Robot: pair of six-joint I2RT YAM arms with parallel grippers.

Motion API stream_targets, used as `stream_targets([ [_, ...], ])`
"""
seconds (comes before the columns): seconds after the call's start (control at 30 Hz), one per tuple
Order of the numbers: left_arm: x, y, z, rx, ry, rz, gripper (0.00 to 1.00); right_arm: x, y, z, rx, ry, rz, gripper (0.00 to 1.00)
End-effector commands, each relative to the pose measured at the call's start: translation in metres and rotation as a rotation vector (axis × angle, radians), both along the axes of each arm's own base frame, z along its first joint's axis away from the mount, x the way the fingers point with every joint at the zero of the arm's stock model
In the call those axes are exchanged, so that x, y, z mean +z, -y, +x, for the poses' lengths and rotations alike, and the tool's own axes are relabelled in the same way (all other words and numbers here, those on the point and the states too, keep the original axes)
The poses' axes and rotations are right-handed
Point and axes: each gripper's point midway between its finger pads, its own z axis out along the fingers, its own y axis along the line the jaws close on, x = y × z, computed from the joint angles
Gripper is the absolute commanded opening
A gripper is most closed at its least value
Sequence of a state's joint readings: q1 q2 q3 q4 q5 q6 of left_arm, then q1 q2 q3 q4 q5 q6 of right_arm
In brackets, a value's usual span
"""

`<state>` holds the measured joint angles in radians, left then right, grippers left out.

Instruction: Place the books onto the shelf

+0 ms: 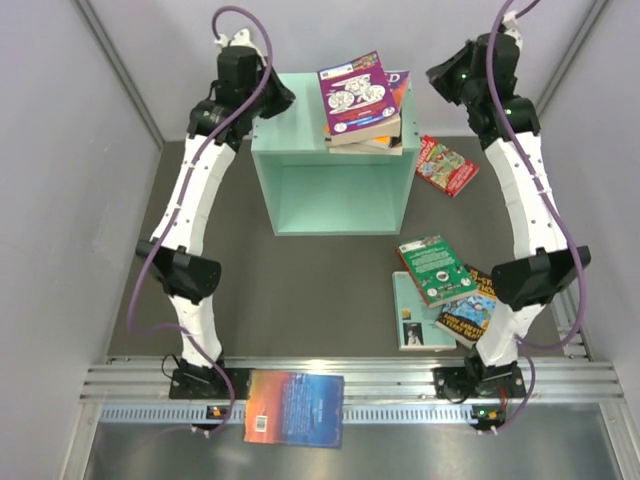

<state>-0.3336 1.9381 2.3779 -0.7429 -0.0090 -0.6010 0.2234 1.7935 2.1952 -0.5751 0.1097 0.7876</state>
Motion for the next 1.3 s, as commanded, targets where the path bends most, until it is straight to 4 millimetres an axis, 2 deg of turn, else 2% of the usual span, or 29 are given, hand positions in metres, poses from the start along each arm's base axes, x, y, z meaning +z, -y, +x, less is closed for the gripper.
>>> stream_targets([
  [0.0,0.011,0.01,0.029,0.009,0.081,-0.067,0.0,-0.001,-0.025,-0.004,0.19,-0.01,-0.019,0.0],
  [0.03,0.009,0.012,0.033,0.015,0.076,-0.09,0.0,-0.012,-0.028,0.001,0.196,-0.033,-0.019,0.0],
  [0.13,0.004,0.019,0.047,0.021,0.083,-0.129,0.0,-0.026,-0.03,0.007,0.207,-0.051,-0.038,0.0],
  [0.23,0.009,0.025,0.055,0.021,0.11,-0.161,0.0,-0.031,-0.028,0.013,0.199,-0.051,-0.064,0.0],
  [0.27,0.021,0.025,0.056,0.023,0.14,-0.171,0.0,-0.032,-0.027,0.015,0.196,-0.048,-0.072,0.0],
  [0.33,0.025,0.029,0.062,0.022,0.167,-0.179,0.0,-0.036,-0.027,0.021,0.193,-0.051,-0.075,0.0],
  [0.4,0.03,0.035,0.068,0.011,0.204,-0.192,0.0,-0.039,-0.032,0.026,0.209,-0.054,-0.068,0.0],
  [0.5,0.028,0.057,0.068,-0.032,0.236,-0.179,0.0,-0.05,-0.041,0.034,0.231,-0.075,-0.061,0.0],
  [0.57,0.036,0.082,0.061,-0.085,0.285,-0.162,0.0,-0.059,-0.043,0.037,0.235,-0.091,-0.065,0.0],
  [0.63,0.032,0.104,0.056,-0.12,0.304,-0.131,0.0,-0.066,-0.044,0.04,0.24,-0.104,-0.069,0.0],
  [0.73,0.027,0.118,0.054,-0.115,0.308,-0.122,0.0,-0.071,-0.046,0.041,0.25,-0.11,-0.076,0.0],
  [0.8,0.023,0.12,0.057,-0.108,0.303,-0.129,0.0,-0.074,-0.05,0.04,0.269,-0.116,-0.081,0.0],
  [1.0,0.032,0.101,0.066,-0.012,0.331,-0.12,0.0,-0.084,-0.054,0.037,0.297,-0.137,-0.094,0.0],
  [1.1,0.038,0.08,0.068,0.041,0.332,-0.11,0.0,-0.086,-0.051,0.036,0.288,-0.143,-0.105,0.0],
  [1.13,0.034,0.067,0.073,0.075,0.323,-0.099,0.0,-0.086,-0.048,0.036,0.274,-0.144,-0.113,0.0],
  [1.17,0.043,0.057,0.07,0.097,0.331,-0.103,0.0,-0.086,-0.045,0.037,0.264,-0.146,-0.115,0.0],
  [1.2,0.044,0.047,0.071,0.119,0.327,-0.101,0.0,-0.089,-0.038,0.039,0.246,-0.153,-0.116,0.0],
  [1.23,0.037,0.031,0.076,0.152,0.309,-0.089,0.0,-0.086,-0.034,0.039,0.233,-0.15,-0.115,0.0],
  [1.27,0.048,0.019,0.071,0.172,0.321,-0.092,0.0,-0.087,-0.026,0.041,0.211,-0.155,-0.106,0.0],
])
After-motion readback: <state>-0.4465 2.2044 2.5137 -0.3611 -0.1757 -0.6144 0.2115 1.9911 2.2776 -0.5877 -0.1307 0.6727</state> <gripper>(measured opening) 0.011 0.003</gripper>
